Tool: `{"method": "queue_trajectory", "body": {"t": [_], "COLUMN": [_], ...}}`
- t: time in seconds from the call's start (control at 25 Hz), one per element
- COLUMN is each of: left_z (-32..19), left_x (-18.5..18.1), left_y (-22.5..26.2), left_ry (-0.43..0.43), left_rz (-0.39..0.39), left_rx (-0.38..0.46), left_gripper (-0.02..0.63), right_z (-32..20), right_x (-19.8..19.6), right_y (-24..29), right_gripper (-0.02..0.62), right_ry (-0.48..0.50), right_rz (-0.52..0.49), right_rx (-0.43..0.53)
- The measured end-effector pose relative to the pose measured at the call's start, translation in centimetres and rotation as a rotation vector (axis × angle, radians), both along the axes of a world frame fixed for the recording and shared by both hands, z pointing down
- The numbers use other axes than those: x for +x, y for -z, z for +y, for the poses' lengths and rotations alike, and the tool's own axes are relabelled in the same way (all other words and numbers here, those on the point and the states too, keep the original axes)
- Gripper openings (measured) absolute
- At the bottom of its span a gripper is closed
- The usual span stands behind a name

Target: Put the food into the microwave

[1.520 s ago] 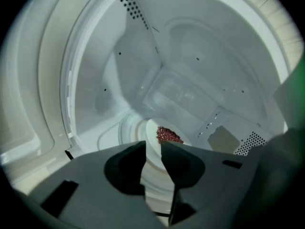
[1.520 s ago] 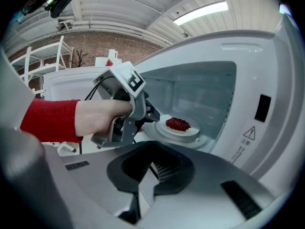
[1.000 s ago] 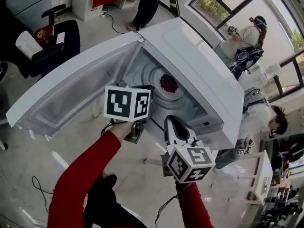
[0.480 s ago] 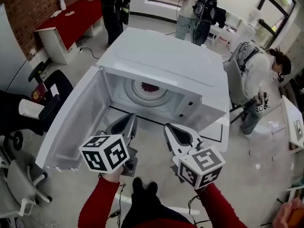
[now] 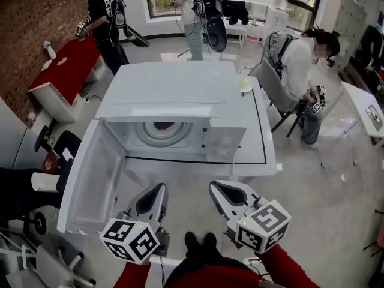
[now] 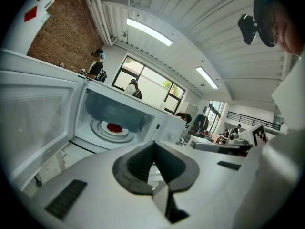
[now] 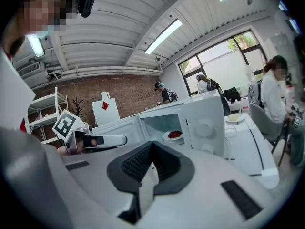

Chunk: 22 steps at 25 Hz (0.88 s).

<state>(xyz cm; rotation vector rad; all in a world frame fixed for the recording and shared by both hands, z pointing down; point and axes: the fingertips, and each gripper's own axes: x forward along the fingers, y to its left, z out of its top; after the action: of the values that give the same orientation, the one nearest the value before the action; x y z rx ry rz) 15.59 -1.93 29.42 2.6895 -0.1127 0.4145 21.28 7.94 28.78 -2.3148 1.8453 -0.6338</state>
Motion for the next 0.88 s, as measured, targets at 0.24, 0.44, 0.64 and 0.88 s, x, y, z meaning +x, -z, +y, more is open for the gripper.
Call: {"method": "queue_trajectory", "body": {"t": [0.24, 0.44, 0.64, 0.88], "left_z": [2.7, 4.3, 6.0, 8.0], "left_x": [-2.3, -3.4, -2.9, -2.4], "left_y": [-0.3, 0.1, 0.6, 1.0], "left_ry": [-0.045, -0.040, -0.067, -0.114], "left_rz": [0.016, 0.042, 0.076, 0.091], "left_rx": [-0.009, -0.043, -0.021, 0.006], "left_gripper": [0.009, 0.009, 0.009, 0.009], "right_z": [3.8, 6.2, 7.7, 9.5], "right_x": [-0.6, -1.3, -1.4, -0.8], "right_y": [-1.2, -0.5, -0.7, -1.4], "right_gripper": [0.012, 0.012, 0.012, 0.012], "right_ry": [-0.070, -0.106, -0.116, -0.148], "right_rz": [-0.020, -0.008, 0.042, 0.013], "right_rx": [0.015, 0.048, 0.028, 0.041]}}
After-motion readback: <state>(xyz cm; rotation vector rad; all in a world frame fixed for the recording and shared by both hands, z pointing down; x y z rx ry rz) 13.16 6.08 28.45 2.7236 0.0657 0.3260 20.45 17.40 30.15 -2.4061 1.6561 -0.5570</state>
